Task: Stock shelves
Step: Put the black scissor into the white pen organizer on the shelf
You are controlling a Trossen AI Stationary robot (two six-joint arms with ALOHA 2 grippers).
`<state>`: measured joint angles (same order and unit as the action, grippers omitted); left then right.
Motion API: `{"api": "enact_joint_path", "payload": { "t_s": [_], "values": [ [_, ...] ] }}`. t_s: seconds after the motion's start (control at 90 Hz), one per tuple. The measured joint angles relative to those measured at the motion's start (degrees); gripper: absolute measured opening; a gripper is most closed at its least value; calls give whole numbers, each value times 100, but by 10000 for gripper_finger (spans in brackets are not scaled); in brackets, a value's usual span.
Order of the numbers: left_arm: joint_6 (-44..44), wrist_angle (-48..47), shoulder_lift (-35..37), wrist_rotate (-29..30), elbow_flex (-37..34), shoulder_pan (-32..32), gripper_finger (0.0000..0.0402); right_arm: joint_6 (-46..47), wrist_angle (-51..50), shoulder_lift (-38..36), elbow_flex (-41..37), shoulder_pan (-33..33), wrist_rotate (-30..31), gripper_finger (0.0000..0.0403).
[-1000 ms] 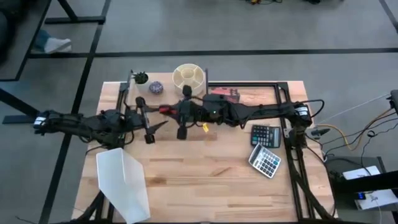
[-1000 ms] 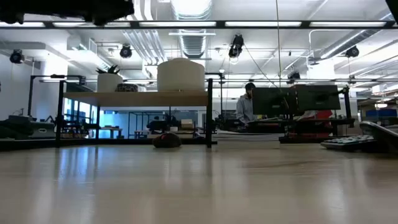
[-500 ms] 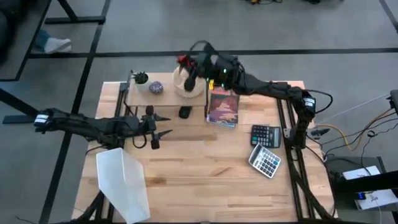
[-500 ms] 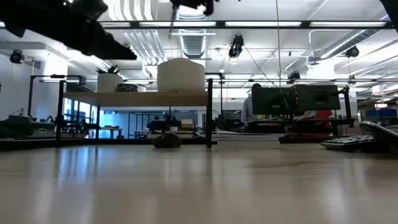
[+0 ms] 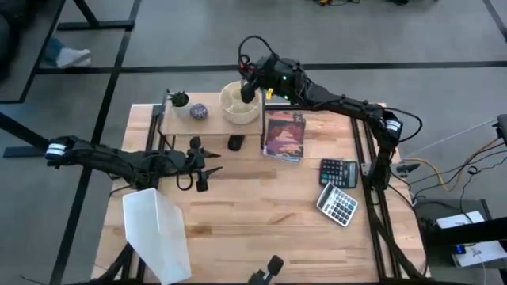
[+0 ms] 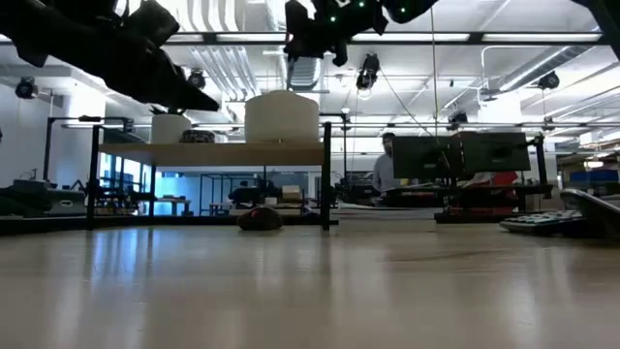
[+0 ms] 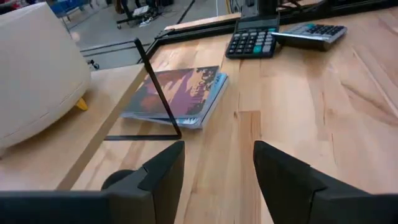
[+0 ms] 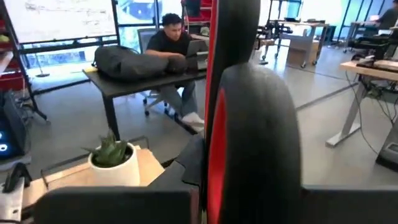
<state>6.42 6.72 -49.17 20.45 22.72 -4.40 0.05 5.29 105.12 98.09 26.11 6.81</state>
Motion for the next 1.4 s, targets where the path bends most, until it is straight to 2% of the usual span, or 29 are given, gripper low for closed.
{"api": "enact_joint_path", "payload": {
  "t_s": [0.233, 0.6, 0.822, 1.033, 1.4],
  "values": [
    [58, 236, 9, 0, 0, 0, 150, 246, 427, 121, -228, -24, -8, 16],
    [57, 229, -9, 0, 0, 2, 129, 297, 470, 423, -213, -21, -131, 18],
    [55, 212, -36, 0, 0, 2, 121, 429, 315, 474, -213, -39, -133, 65],
    [37, 218, -37, 0, 0, 2, 120, 461, 251, 465, -213, -57, -124, 91],
    [33, 215, -37, -1, 0, 1, 124, 214, 150, 81, -211, -126, -125, 145]
  ]
}}
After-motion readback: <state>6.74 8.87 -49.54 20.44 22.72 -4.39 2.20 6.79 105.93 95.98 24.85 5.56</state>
